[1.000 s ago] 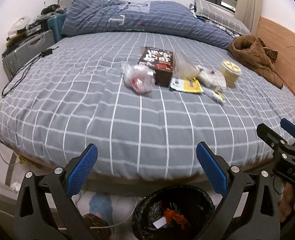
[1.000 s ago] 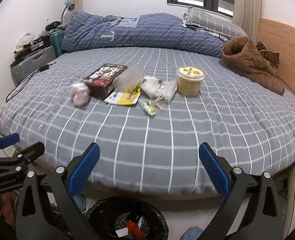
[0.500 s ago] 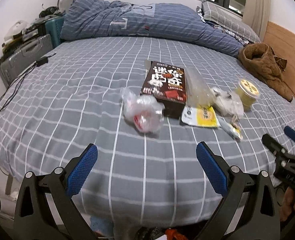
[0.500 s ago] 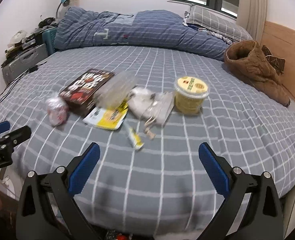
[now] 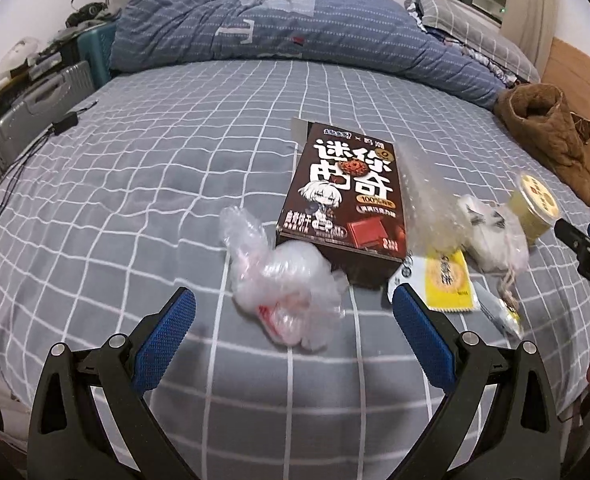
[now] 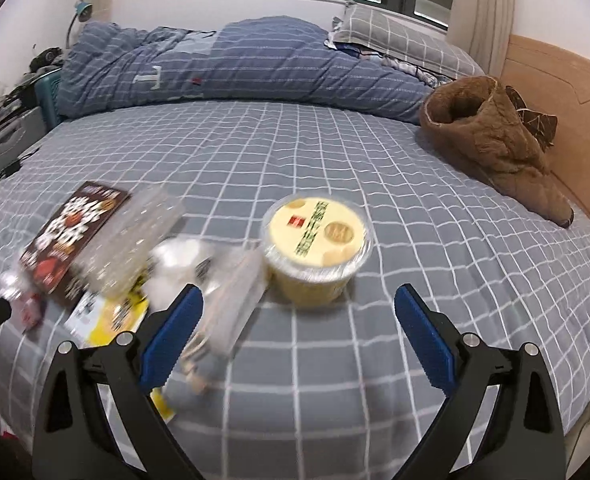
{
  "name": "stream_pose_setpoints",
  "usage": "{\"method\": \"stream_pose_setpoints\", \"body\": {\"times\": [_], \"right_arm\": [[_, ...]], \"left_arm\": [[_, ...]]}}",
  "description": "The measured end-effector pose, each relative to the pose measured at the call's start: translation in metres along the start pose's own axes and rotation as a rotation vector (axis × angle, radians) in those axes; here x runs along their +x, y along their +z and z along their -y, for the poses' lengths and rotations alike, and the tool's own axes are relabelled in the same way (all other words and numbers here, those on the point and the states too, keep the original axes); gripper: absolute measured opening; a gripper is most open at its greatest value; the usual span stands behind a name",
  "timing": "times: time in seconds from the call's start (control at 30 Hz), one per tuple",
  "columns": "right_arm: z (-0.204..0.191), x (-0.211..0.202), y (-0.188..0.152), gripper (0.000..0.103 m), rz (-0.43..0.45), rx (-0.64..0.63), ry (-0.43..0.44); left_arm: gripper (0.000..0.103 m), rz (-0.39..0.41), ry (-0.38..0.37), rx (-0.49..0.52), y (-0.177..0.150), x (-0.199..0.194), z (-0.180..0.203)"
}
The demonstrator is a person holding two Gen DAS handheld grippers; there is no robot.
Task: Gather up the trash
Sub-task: 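Grasp clear plastic bag with left tool while right tool grasps yogurt cup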
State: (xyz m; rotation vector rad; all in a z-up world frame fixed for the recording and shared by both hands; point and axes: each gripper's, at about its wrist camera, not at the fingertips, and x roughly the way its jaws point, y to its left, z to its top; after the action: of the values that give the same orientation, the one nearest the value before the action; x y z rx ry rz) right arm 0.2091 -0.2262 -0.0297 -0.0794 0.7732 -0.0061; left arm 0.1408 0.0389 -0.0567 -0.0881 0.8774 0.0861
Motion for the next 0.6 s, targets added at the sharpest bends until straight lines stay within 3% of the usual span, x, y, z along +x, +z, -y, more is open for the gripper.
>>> {"method": "stream_pose_setpoints", "body": {"times": [0.2,0.47,0.6], "right_arm": [[0.006,0.034,0.015,0.093,-0.021,0.0,-0.018],[0.011,0.072,0.029,0.093,-0.068,0.033,0.027],[0.01,0.078,0.032,0.088,-0.064,0.03,0.02]], "left_arm": [[0.097,-0.026,0.012,-0.017,0.011,0.025,-0.001],[0.098,-0.044,0.004,-0.037,0.015,0.047,-0.004],[0.089,-0.056,0.005,-0.045,0.013,0.054,-0.006]]}}
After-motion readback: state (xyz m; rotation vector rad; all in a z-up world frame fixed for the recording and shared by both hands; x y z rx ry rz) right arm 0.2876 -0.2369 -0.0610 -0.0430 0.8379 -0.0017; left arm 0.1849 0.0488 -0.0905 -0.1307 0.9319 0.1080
